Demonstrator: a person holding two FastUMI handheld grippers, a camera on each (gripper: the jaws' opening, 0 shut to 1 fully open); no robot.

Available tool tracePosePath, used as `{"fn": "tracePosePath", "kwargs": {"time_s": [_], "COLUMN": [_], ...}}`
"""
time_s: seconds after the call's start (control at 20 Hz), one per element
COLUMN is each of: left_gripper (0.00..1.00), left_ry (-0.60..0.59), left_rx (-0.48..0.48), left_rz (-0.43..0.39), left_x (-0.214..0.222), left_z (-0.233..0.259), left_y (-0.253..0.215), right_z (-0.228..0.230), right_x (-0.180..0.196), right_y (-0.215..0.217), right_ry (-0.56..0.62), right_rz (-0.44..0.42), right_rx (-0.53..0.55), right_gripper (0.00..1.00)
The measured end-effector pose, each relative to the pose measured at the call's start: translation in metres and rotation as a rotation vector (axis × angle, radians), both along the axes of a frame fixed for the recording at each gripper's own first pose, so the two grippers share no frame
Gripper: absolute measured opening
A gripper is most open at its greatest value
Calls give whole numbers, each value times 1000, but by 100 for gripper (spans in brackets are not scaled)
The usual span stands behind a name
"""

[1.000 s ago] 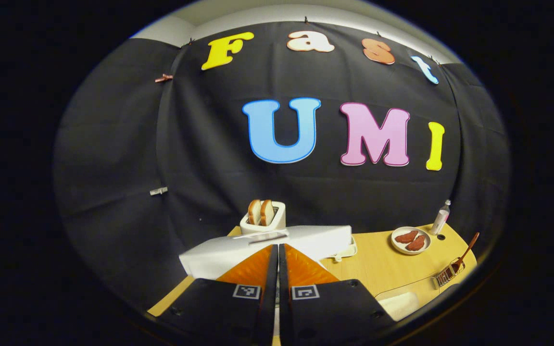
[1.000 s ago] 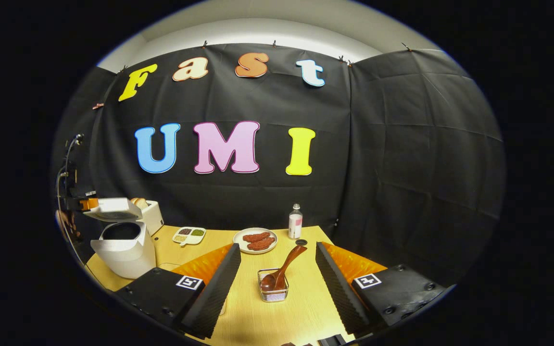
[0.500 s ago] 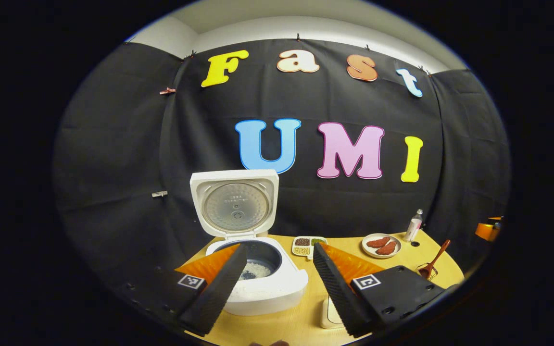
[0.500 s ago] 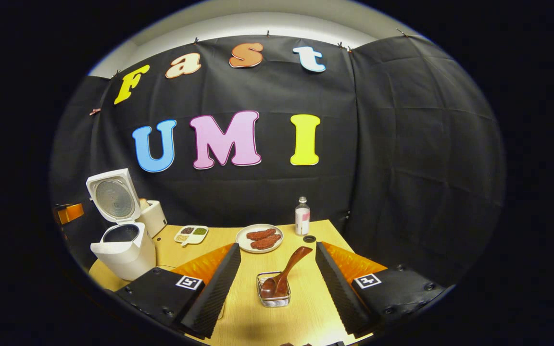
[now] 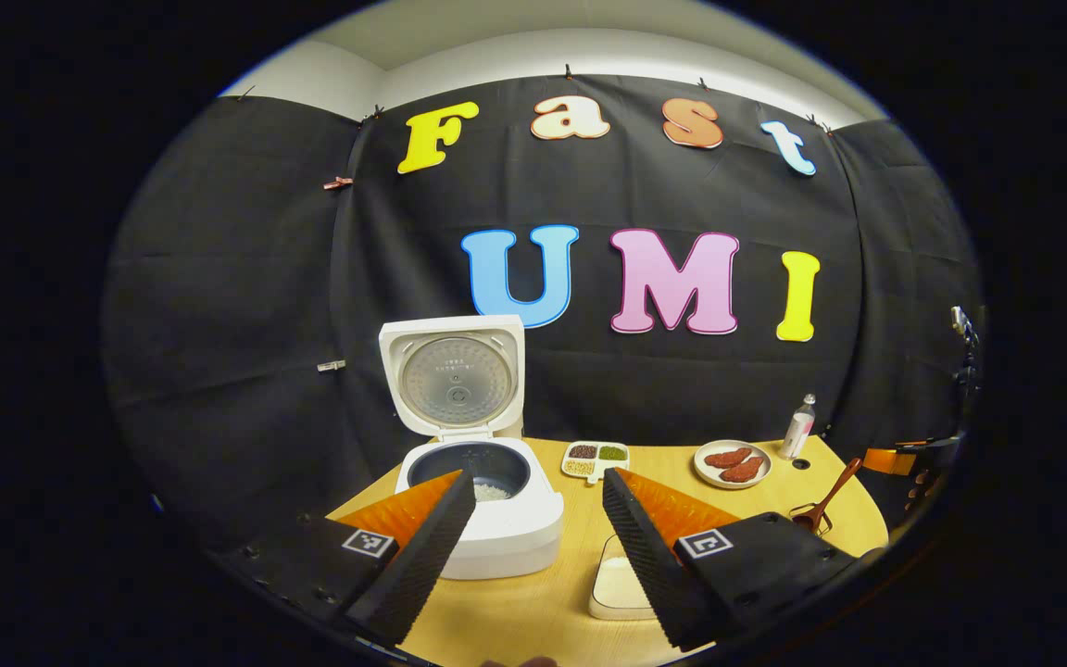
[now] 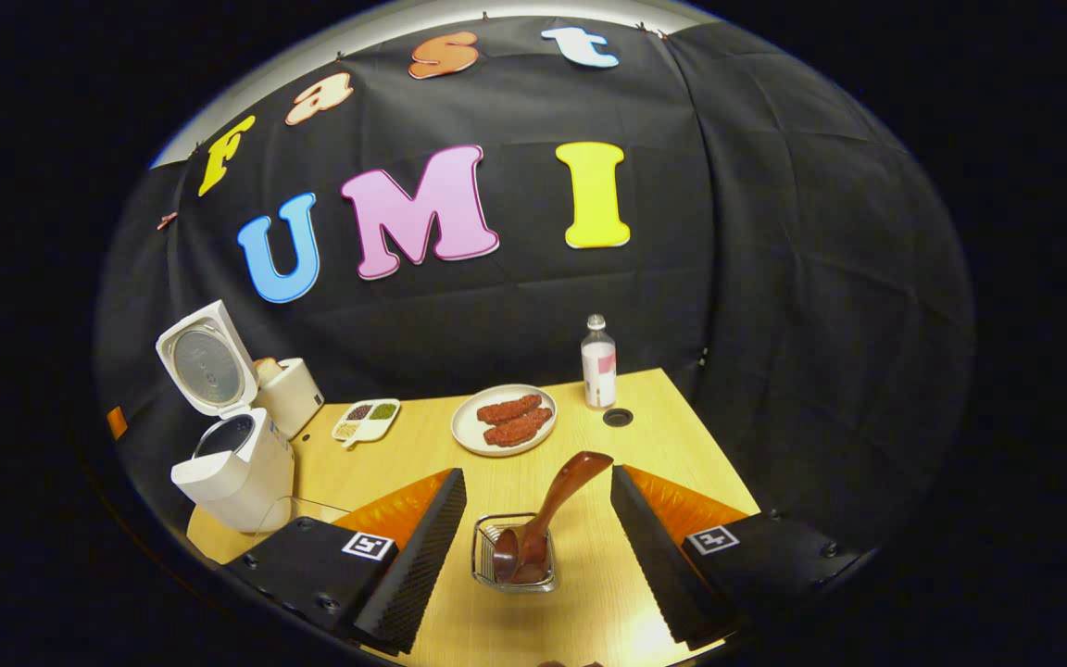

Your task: Close the left gripper, press the button to open the rice cooker; take a wooden spoon from the chopstick holder with the right hand, scoop a spoonful of rice and pour it into the rice cooker, then put the wooden spoon back into the chopstick holder.

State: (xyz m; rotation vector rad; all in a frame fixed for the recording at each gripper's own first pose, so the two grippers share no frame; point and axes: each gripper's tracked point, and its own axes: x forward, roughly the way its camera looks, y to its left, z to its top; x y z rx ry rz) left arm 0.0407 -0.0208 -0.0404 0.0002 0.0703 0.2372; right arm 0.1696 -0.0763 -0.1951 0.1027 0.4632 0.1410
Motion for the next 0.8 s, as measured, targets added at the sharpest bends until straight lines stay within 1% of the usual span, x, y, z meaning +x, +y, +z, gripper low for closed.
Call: {"fn": "tracePosePath", "kwargs": {"time_s": [0.15, 0.25, 0.4, 0.45, 0.5, 0.65, 0.75, 0.8], "left_gripper": [96, 96, 96, 94, 96, 94, 94, 94], "left_ry": [44, 66, 126, 149, 161, 181, 194, 193], "left_rx": [-16, -34, -45, -47, -46, -36, -45, -46], "left_rz": [49, 72, 96, 97, 95, 90, 81, 90], "left_x": [-11, -17, -27, -30, -32, -38, -40, -42], "left_z": [-15, -24, -46, -53, -57, -66, -73, -74], "left_y": [-8, -15, -27, -33, -37, -47, -53, -52], "right_z": [-38, -58, -78, -84, -90, -104, -105, -104], "right_x": [16, 24, 41, 47, 54, 66, 69, 71], "right_y": [-7, -3, 6, 9, 14, 22, 28, 27], "right_ry": [111, 168, 213, 220, 226, 246, 242, 230], "right_rz": [9, 22, 30, 30, 29, 27, 31, 23], "right_rx": [23, 48, 98, 115, 128, 150, 170, 170], "right_gripper": [98, 99, 99, 99, 99, 98, 90, 70]}}
